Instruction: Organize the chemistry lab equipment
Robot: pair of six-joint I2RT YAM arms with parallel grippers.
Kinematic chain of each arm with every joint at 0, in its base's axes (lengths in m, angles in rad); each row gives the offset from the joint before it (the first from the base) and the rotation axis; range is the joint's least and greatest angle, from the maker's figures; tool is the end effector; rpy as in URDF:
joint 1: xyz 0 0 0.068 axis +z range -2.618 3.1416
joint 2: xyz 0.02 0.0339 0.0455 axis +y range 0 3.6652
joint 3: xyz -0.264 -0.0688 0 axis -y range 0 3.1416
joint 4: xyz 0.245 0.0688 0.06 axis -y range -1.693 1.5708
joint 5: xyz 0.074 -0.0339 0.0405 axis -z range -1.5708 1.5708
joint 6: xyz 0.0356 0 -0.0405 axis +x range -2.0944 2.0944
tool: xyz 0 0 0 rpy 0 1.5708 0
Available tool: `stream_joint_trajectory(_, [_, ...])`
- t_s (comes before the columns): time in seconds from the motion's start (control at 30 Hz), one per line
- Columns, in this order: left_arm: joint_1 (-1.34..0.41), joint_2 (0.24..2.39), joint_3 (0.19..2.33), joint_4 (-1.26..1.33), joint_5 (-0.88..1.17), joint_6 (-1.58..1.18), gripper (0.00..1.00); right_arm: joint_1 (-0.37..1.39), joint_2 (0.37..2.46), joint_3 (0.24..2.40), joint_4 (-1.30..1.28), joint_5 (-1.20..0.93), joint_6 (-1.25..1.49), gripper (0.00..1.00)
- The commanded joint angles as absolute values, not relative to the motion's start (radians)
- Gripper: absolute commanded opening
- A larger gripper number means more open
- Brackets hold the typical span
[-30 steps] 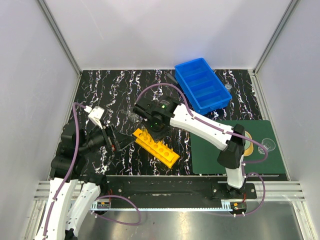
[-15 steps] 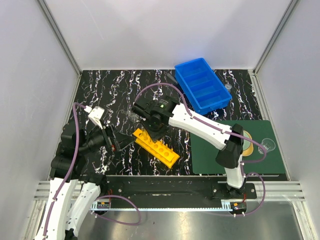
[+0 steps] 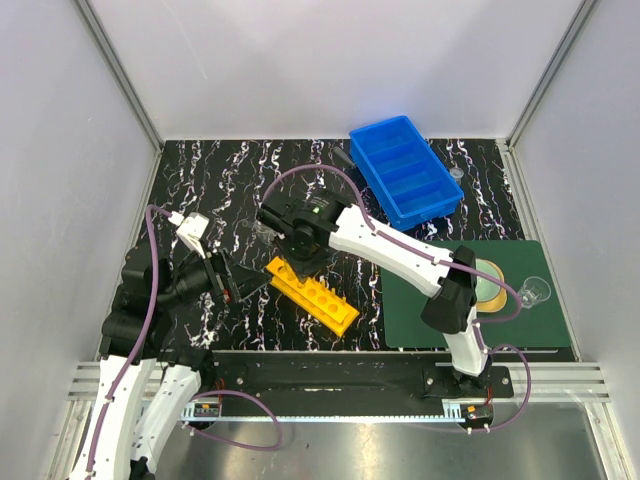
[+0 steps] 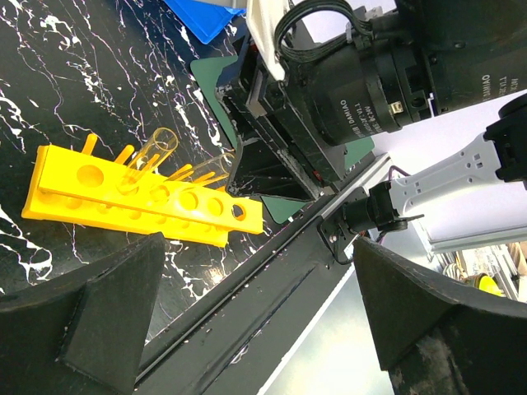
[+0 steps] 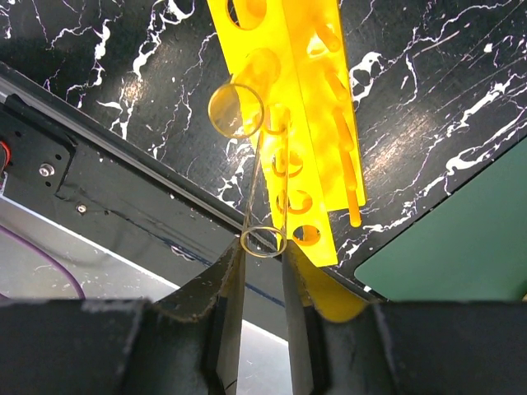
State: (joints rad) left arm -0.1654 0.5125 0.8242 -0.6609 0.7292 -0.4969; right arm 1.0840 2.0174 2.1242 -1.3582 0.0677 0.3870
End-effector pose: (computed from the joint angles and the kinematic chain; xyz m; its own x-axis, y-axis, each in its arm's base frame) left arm 0.0939 -0.0397 0.3408 -0.6496 -0.2520 -0.7173 0.4899 0.5828 -0.6483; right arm 0.1919 0.3574 0.3334 -0.7403 -0.5938 -0.3150 -0.6398 0.7663 0.0590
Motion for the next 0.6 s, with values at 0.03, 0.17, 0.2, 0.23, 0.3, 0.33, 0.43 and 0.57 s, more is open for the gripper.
stream_joint_trajectory(0.03, [-0.161, 0.520, 0.838, -0.650, 0.732, -0.482, 0.99, 1.092, 2.040, 2.192, -1.370, 0.081, 0.360, 0.30])
stream_joint_trajectory(0.17, [-0.161, 0.522, 0.838, -0.649, 0.730, -0.480, 0.99, 1.092, 2.057, 2.215, -1.373, 0.083, 0.356, 0.30])
stream_joint_trajectory(0.2, [-0.161, 0.523, 0.838, -0.650, 0.730, -0.480, 0.99, 1.092, 2.060, 2.218, -1.376, 0.080, 0.354, 0.30])
stream_joint_trajectory(0.23, [-0.161, 0.523, 0.838, -0.650, 0.730, -0.480, 0.99, 1.092, 2.062, 2.226, -1.376, 0.080, 0.354, 0.30])
stream_joint_trajectory(0.3, [-0.161, 0.523, 0.838, -0.650, 0.729, -0.479, 0.99, 1.092, 2.069, 2.232, -1.377, 0.080, 0.354, 0.30])
stream_joint_trajectory(0.33, [-0.161, 0.525, 0.838, -0.650, 0.732, -0.479, 0.99, 1.092, 2.071, 2.236, -1.379, 0.078, 0.351, 0.30])
stream_joint_trajectory(0.43, [-0.161, 0.525, 0.838, -0.650, 0.730, -0.477, 0.99, 1.092, 2.072, 2.243, -1.384, 0.075, 0.350, 0.30])
stream_joint_trajectory(0.57, [-0.161, 0.526, 0.839, -0.650, 0.732, -0.480, 0.99, 1.092, 2.053, 2.252, -1.394, 0.086, 0.351, 0.31])
